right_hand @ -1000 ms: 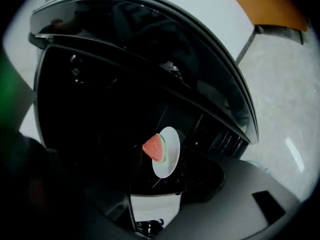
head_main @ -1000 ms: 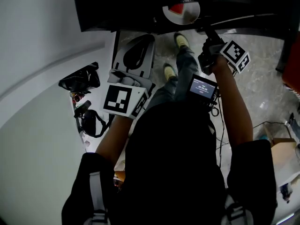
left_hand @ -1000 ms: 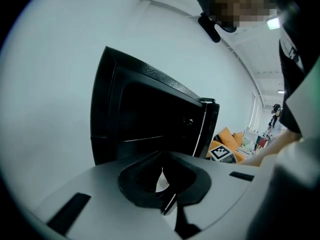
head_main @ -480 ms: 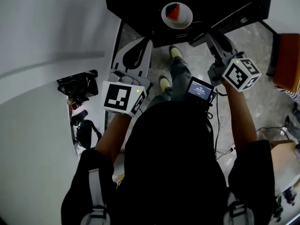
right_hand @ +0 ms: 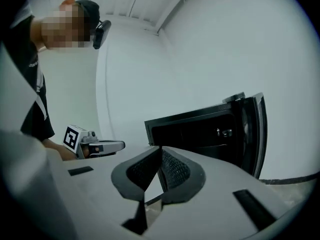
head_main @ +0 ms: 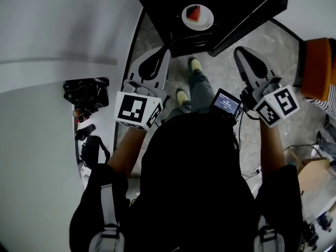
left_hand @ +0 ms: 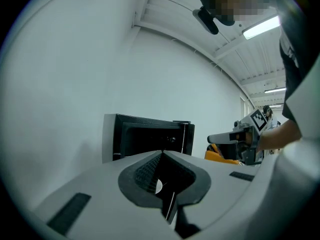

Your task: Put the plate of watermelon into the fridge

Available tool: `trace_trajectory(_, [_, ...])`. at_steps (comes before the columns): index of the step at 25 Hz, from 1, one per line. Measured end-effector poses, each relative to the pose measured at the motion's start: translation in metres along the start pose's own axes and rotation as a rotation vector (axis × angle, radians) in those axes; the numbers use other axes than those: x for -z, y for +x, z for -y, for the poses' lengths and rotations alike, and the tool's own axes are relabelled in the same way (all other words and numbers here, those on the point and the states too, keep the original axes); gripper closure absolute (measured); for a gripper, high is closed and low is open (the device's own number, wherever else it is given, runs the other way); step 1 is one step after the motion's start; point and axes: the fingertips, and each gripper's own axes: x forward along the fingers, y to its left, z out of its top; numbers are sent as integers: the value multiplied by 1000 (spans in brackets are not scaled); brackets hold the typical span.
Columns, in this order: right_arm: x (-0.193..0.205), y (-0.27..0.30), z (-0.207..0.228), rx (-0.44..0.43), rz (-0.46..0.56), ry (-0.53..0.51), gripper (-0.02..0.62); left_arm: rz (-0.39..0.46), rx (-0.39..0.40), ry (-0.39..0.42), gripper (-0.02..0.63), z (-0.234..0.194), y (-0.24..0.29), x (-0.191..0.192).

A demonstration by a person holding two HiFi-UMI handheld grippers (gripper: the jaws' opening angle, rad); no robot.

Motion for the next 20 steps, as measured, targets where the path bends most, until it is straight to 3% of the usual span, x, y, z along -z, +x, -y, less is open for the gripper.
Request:
trace_trajectory(12, [10,-25,-30,-47,-55,-31,575,62,-50,-20,594,15,-33,0])
trace_trajectory(20, [15,-58,-39,-60,-47,-21,575,64,-46,-19,594,55,-44,-3])
